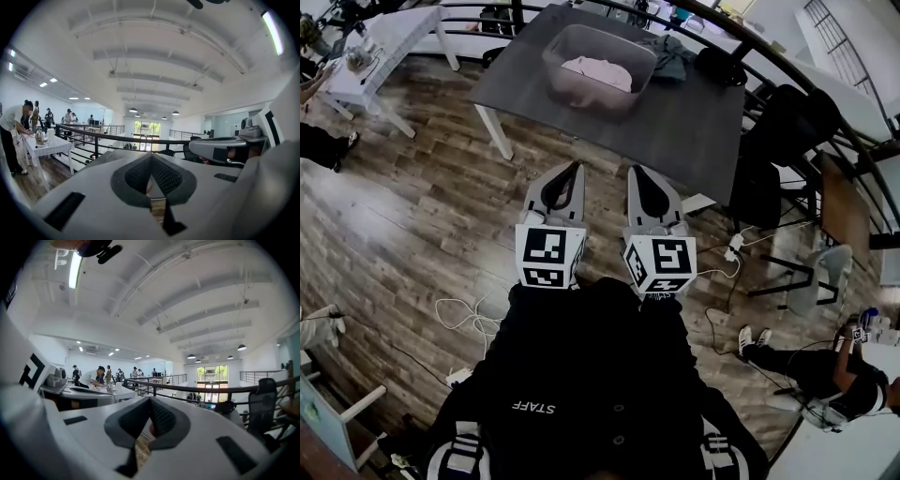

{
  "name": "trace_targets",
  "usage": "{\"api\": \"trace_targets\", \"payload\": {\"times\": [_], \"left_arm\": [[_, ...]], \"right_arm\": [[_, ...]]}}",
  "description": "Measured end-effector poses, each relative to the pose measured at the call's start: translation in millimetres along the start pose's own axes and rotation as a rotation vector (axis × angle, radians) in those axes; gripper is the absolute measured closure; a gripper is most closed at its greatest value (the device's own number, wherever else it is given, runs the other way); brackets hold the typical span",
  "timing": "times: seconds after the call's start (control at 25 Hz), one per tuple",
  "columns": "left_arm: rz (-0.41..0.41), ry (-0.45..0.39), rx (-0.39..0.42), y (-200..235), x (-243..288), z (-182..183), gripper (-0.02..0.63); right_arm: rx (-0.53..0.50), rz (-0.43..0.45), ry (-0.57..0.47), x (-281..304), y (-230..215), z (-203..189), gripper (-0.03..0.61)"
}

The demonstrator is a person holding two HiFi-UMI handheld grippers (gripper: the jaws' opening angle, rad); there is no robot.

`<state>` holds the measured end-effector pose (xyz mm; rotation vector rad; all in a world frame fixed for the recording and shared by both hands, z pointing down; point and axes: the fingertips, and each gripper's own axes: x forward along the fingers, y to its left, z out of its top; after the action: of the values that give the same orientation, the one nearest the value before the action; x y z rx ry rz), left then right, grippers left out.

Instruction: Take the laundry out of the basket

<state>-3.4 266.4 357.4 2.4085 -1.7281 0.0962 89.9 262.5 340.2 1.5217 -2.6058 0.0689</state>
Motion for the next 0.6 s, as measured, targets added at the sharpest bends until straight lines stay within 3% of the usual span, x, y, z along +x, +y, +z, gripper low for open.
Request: {"api": "trace_targets", "payload": {"times": [0.32, 0.6], "left_arm": [[0.018, 0.046, -0.028, 28, -4, -23, 0.615], [0.027, 0.057, -0.040, 40, 25, -27, 0.615]], "right_arm": [[-0.002, 0.015, 0.032, 20, 22, -15, 0.565], [0.003, 0.021, 0.044, 48, 7, -21, 0.565]]}}
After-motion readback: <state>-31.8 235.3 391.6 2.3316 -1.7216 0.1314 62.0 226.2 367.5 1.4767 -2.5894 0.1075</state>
